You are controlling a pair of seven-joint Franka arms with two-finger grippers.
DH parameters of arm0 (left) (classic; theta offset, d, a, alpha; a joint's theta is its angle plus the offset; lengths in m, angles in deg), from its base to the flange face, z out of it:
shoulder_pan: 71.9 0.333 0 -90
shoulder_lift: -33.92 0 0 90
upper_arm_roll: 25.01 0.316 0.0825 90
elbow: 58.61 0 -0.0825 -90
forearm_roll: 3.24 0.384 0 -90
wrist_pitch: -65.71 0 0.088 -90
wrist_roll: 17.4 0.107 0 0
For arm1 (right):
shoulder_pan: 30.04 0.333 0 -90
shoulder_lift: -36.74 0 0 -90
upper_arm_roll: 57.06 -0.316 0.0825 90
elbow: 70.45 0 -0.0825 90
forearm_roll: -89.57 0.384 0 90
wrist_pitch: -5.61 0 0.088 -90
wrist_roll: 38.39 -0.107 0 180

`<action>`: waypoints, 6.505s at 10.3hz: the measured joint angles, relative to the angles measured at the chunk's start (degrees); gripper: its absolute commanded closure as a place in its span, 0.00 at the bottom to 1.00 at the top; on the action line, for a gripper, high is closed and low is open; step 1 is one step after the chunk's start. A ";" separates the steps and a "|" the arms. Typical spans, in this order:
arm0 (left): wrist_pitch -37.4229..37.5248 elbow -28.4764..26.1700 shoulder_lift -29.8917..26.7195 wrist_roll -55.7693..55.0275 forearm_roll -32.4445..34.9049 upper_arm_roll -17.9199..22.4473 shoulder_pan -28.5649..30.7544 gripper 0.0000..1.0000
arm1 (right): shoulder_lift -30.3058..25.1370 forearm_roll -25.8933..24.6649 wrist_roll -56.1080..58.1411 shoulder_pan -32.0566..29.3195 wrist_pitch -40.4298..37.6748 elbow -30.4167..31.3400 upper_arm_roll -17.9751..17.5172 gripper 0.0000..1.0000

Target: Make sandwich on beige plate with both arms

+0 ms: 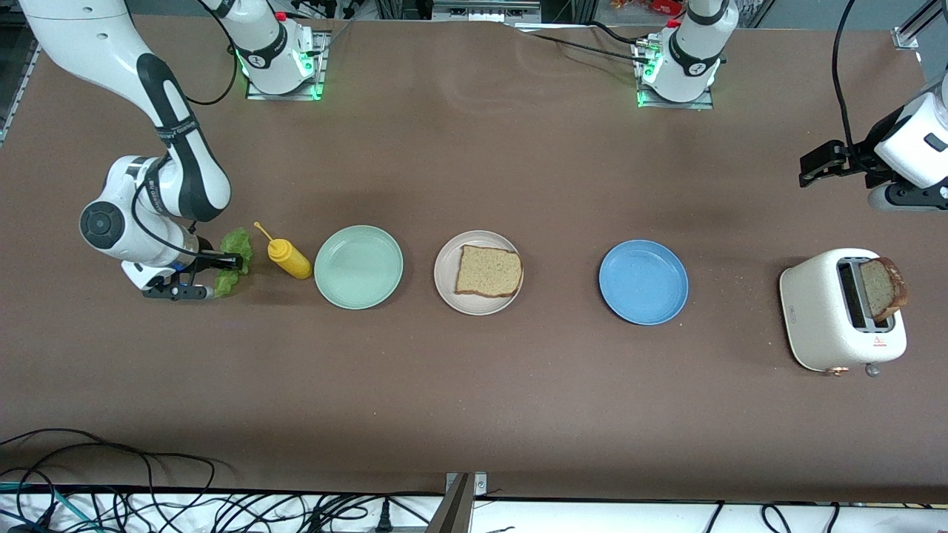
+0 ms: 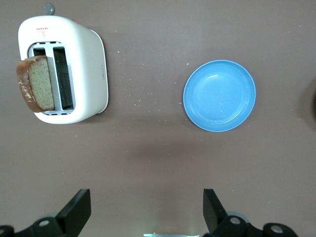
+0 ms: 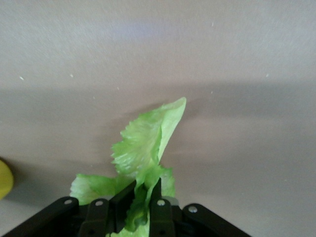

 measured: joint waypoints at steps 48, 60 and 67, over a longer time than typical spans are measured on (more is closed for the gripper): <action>-0.06 0.33 2.69 0.01 -1.91 0.15 -0.02 0.00 | 4.44 -0.39 -32.87 34.94 -33.68 -36.47 10.55 0.00; -0.06 0.32 3.19 0.01 -1.91 0.13 -0.06 0.00 | -4.76 21.60 45.29 20.10 -32.90 -12.44 30.11 0.00; -0.06 0.32 3.23 0.01 -1.91 0.12 -0.07 0.00 | 4.15 48.05 94.36 12.76 -34.45 -6.98 30.00 0.00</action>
